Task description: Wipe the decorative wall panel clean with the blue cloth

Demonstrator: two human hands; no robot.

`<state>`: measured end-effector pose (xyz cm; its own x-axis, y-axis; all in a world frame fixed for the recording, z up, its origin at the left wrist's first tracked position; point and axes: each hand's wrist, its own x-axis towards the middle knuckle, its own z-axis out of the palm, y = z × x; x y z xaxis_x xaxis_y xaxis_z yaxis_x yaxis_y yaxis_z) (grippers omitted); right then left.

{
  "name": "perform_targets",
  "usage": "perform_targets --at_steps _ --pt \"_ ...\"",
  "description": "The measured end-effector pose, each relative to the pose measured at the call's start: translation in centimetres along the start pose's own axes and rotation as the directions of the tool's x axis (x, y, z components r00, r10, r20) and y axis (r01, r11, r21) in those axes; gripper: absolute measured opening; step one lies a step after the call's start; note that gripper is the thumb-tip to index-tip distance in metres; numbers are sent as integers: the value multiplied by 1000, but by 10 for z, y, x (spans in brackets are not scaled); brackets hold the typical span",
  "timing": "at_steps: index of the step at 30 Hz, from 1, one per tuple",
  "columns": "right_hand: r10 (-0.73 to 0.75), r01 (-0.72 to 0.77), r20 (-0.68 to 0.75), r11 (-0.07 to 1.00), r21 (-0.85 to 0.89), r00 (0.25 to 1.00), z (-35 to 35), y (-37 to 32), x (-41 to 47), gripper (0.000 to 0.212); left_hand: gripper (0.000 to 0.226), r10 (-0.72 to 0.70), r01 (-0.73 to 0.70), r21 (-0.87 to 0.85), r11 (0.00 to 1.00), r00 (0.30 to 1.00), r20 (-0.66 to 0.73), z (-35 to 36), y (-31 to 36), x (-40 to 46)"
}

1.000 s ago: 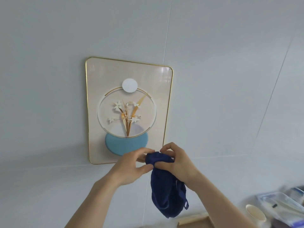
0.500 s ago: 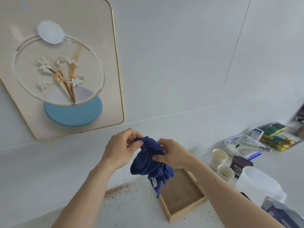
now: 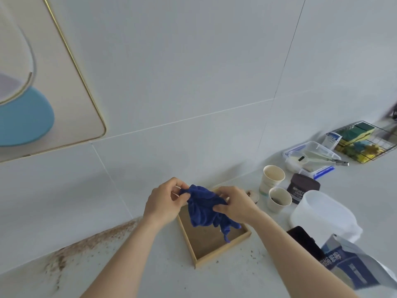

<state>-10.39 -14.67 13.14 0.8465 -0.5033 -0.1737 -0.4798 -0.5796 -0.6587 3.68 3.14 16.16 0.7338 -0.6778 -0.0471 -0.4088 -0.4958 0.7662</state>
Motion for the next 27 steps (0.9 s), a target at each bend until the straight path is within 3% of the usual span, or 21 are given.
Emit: perform_targets --at_steps 4,10,13,16,19,22,27 --pt "39 -39 -10 999 6 999 17 34 11 20 10 -59 57 44 997 997 53 38 -18 15" --pt "97 -94 -50 994 55 994 53 71 22 41 27 -188 169 184 968 978 93 89 -55 29" --pt "65 -68 -61 997 -36 996 74 91 26 45 38 -223 179 256 950 963 152 111 -73 28" --pt "66 -44 121 984 -175 990 94 106 25 45 56 -223 104 384 918 933 281 130 -89 21" --pt "133 -14 332 941 -338 934 109 116 19 60 73 -266 11 576 818 894 360 140 -101 13" --pt "164 3 355 906 -424 920 118 120 14 77 83 -317 -26 683 730 872 373 140 -109 7" --pt "237 -25 374 871 -491 897 122 108 11 93 90 -302 -93 684 723 849 435 132 -114 -1"
